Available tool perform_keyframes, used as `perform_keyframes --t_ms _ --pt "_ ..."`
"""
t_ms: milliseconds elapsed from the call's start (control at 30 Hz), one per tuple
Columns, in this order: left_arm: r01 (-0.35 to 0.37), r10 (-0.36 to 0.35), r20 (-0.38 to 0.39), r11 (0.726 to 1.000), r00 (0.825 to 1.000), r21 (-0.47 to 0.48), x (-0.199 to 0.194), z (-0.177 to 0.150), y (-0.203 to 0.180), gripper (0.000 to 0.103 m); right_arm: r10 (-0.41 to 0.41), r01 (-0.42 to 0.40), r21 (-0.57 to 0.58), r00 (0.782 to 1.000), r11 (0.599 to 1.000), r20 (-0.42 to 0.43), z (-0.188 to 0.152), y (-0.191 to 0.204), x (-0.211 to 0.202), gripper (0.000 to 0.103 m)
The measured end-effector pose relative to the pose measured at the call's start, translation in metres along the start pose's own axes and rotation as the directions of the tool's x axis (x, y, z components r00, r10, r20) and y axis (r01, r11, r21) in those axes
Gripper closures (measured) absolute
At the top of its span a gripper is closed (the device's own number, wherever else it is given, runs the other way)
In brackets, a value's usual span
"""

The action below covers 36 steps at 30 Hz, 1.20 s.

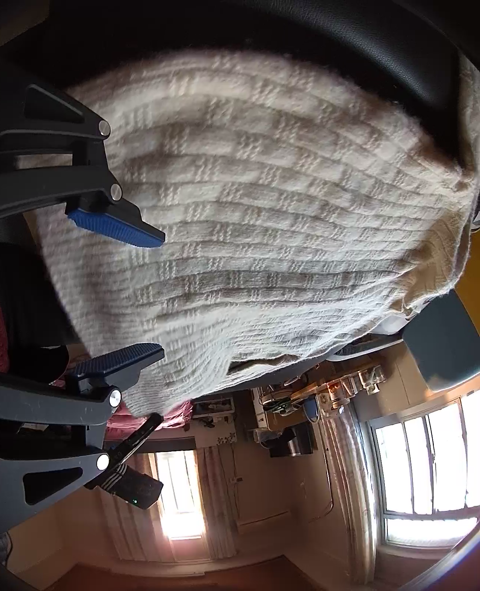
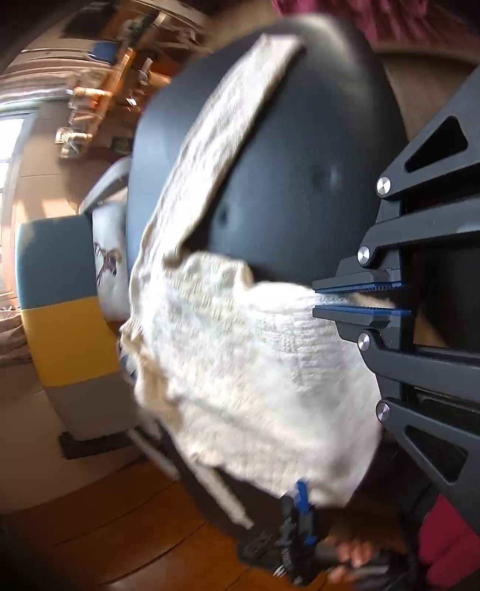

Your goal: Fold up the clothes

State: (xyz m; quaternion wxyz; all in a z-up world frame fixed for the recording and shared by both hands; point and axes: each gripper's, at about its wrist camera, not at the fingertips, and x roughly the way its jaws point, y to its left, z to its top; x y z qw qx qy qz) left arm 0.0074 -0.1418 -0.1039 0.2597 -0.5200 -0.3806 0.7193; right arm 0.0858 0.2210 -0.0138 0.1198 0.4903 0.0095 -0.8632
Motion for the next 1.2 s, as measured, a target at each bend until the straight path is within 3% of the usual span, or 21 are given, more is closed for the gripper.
perform_keyframes --t_ms 100,167,233,267,300,400,633,800,867,967,1000,1033,1067,1100,1200 --pt "-0.02 0.02 0.022 1.0 1.0 0.018 -0.008 0.001 -0.002 0.048 -0.045 0.05 0.039 0.993 0.998 -0.113 -0.02 -0.021 0.025 0.1" --pt "-0.049 0.047 0.045 0.998 0.998 0.03 -0.017 0.002 -0.002 0.047 0.008 0.008 0.113 0.99 0.994 -0.141 -0.035 -0.038 0.035 0.098" --pt "-0.09 0.087 0.075 0.995 0.993 0.037 -0.028 0.003 0.001 0.046 0.156 -0.125 0.259 0.982 0.958 -0.103 -0.042 -0.053 0.04 0.093" --pt "-0.125 0.121 0.096 0.991 0.988 0.044 -0.035 0.004 0.003 0.044 0.232 -0.203 0.316 0.971 0.927 -0.057 -0.043 -0.059 0.041 0.084" --pt "-0.161 0.155 0.118 0.986 0.981 0.05 -0.042 0.004 0.005 0.044 0.272 -0.251 0.345 0.962 0.904 -0.013 -0.042 -0.063 0.041 0.077" --pt "-0.212 0.203 0.155 0.976 0.967 0.045 -0.06 0.006 0.017 0.043 0.339 -0.333 0.363 0.939 0.87 0.048 -0.035 -0.067 0.05 0.076" --pt "-0.172 0.168 0.124 0.985 0.978 0.023 -0.071 0.0 0.055 0.038 0.414 -0.373 0.425 0.91 0.825 -0.004 -0.025 -0.066 0.1 0.074" --pt "-0.107 0.102 0.1 0.993 0.99 0.044 -0.059 -0.009 0.057 0.037 0.559 -0.512 0.471 0.828 0.719 0.046 -0.026 -0.065 0.118 0.067" --pt "-0.078 0.073 0.1 0.996 0.992 0.042 -0.054 -0.012 0.059 0.037 0.583 -0.535 0.468 0.811 0.704 0.05 -0.026 -0.062 0.123 0.066" --pt "-0.081 0.072 0.11 0.994 0.991 0.073 -0.049 -0.015 0.055 0.038 0.592 -0.538 0.468 0.805 0.701 0.041 -0.024 -0.061 0.125 0.066" --pt "-0.101 0.091 0.109 0.991 0.99 0.09 -0.047 -0.016 0.052 0.043 0.593 -0.539 0.465 0.804 0.702 0.037 -0.023 -0.061 0.125 0.066" --pt "-0.141 0.131 0.106 0.985 0.986 0.101 -0.043 -0.016 0.049 0.071 0.589 -0.536 0.457 0.808 0.71 0.032 -0.023 -0.06 0.125 0.067" --pt "-0.188 0.177 0.103 0.977 0.979 0.104 -0.039 -0.016 0.049 0.092 0.578 -0.527 0.444 0.816 0.725 0.025 -0.022 -0.059 0.124 0.071" --pt "-0.206 0.196 0.105 0.974 0.975 0.099 -0.038 -0.015 0.048 0.093 0.56 -0.512 0.427 0.828 0.745 0.016 -0.02 -0.057 0.124 0.076" --pt "-0.16 0.145 0.15 0.983 0.978 0.088 -0.052 -0.008 0.03 0.094 0.482 -0.442 0.352 0.875 0.825 -0.03 -0.014 -0.043 0.119 0.079"
